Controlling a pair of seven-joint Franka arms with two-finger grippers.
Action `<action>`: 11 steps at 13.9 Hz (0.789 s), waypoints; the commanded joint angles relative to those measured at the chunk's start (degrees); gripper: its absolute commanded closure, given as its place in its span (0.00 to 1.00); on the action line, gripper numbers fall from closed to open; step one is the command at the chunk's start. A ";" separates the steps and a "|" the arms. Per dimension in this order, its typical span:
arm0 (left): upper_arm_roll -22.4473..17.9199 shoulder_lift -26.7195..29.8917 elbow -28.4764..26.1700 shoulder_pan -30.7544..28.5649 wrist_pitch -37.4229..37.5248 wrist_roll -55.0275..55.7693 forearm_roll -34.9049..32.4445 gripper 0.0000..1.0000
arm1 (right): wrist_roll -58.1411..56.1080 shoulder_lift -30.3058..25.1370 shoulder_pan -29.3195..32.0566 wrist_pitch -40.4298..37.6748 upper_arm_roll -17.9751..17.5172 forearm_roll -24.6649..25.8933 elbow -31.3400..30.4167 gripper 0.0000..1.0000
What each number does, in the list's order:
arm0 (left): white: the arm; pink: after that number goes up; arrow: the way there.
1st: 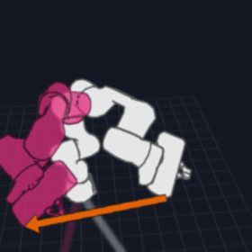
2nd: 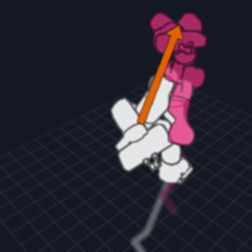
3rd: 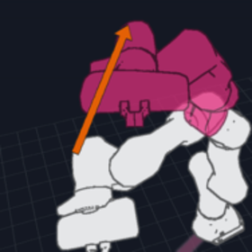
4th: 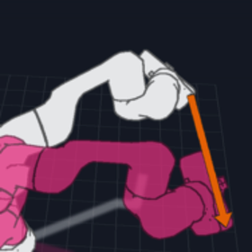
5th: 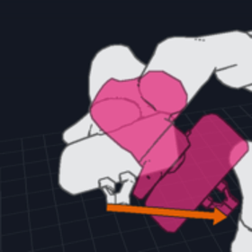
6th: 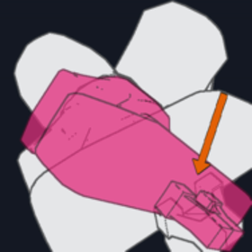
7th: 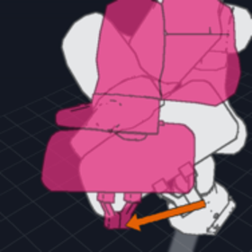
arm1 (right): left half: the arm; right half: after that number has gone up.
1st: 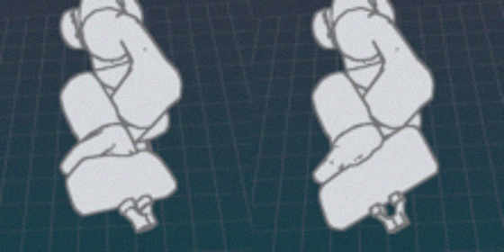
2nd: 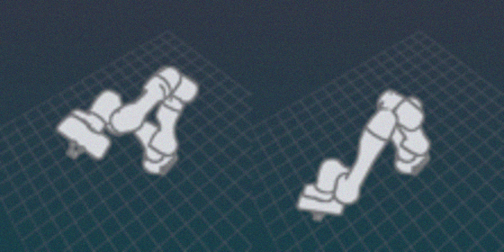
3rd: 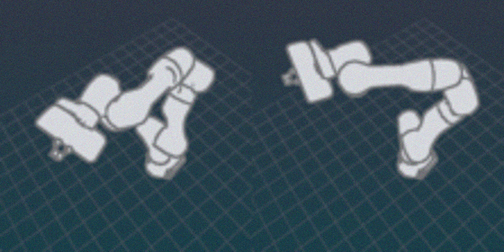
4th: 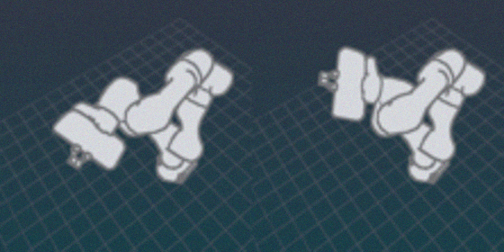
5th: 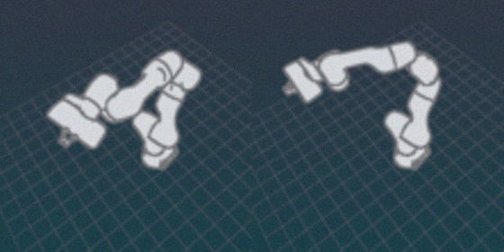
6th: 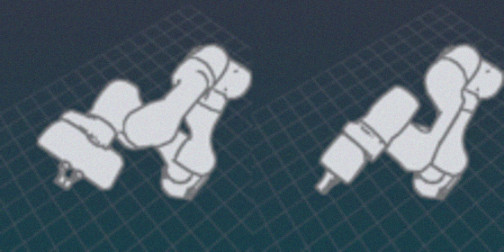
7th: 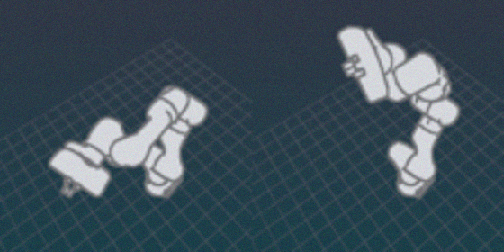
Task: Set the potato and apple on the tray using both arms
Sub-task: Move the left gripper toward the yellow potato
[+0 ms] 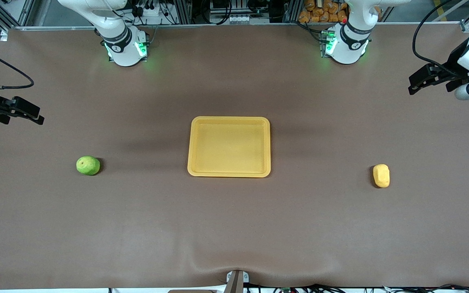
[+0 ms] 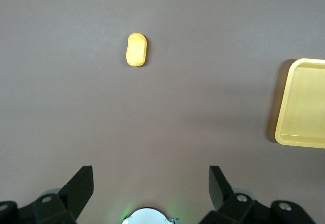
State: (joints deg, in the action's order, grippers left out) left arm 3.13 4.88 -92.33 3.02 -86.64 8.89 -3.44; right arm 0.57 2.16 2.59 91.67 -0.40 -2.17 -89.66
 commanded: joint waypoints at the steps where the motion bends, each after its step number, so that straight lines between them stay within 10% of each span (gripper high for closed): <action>1: 0.03 -0.31 1.37 -0.29 0.77 -0.46 0.71 0.00 | -0.40 0.74 -0.04 -0.44 -0.21 0.50 1.33 0.00; 11: -0.15 -0.75 2.25 -1.00 1.21 -0.46 0.98 0.00 | -0.40 1.26 0.04 -0.44 -0.21 0.41 1.42 0.00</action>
State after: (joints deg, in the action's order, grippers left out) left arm 2.94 4.87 -91.53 2.62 -86.62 8.89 -3.44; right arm 0.55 2.26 2.59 91.67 -0.41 -2.17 -89.66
